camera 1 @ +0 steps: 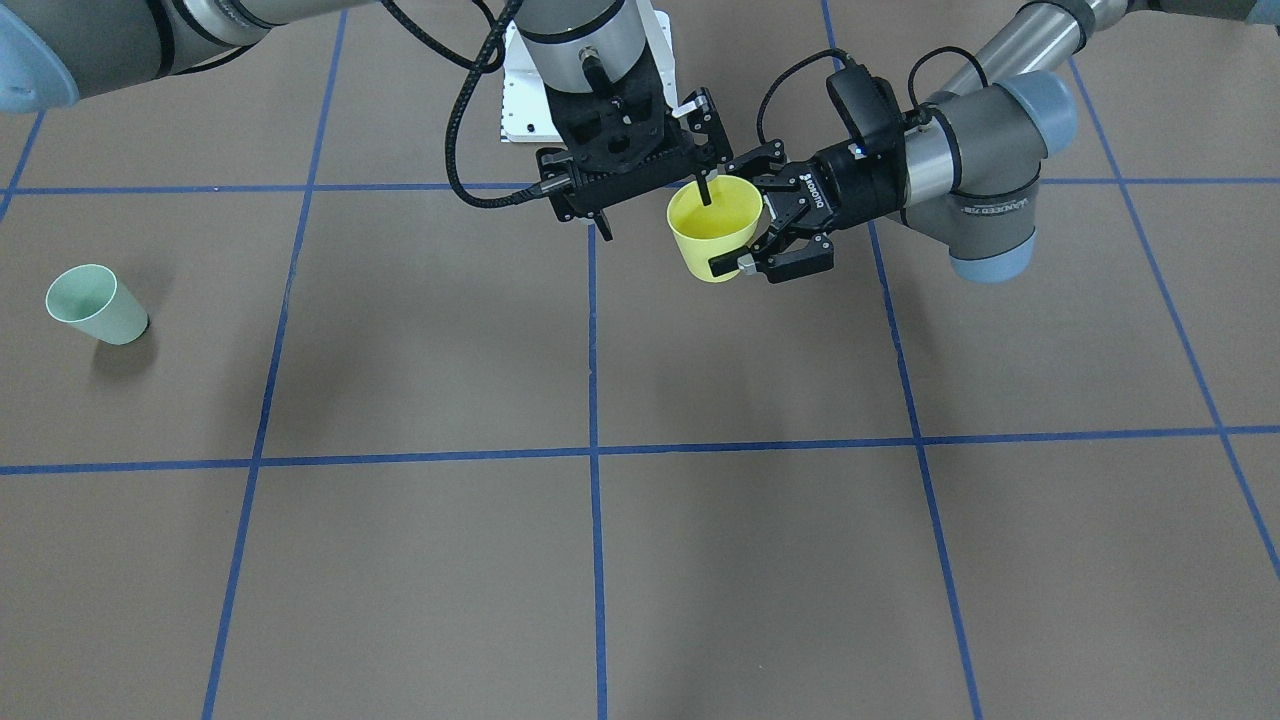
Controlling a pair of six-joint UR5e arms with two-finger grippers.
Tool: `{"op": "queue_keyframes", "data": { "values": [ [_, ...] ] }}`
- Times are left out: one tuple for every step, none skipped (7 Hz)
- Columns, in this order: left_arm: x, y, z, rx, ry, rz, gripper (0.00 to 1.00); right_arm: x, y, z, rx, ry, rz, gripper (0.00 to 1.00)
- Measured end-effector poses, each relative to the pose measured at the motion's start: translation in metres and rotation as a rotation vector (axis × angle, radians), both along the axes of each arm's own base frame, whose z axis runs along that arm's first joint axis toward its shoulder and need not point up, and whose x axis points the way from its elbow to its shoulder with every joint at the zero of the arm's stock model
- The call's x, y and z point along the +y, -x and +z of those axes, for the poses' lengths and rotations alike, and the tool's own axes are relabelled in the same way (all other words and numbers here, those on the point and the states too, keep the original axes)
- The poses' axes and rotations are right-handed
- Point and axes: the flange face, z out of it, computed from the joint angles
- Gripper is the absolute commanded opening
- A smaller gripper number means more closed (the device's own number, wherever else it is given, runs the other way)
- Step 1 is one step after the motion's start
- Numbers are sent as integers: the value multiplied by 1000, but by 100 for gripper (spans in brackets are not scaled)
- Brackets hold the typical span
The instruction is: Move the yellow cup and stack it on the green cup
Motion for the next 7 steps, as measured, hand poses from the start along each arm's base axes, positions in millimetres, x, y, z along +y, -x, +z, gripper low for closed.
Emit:
{"op": "queue_keyframes", "data": {
  "values": [
    [0,0,1,-1,0,1,22,-1,3,2,4,5,1,95],
    [1,0,2,-2,0,1,22,-3,5,3,8,11,2,94],
    [1,0,2,-1,1,1,23,-4,8,6,14,17,2,89],
    [1,0,3,-1,0,2,23,-3,12,8,20,20,-3,85],
    [1,0,3,1,-1,3,23,0,18,9,24,18,-14,76],
    [2,0,2,2,-3,3,24,4,22,7,24,14,-22,64],
    [2,0,3,2,-3,3,24,5,23,5,21,11,-26,57]
  ]
}}
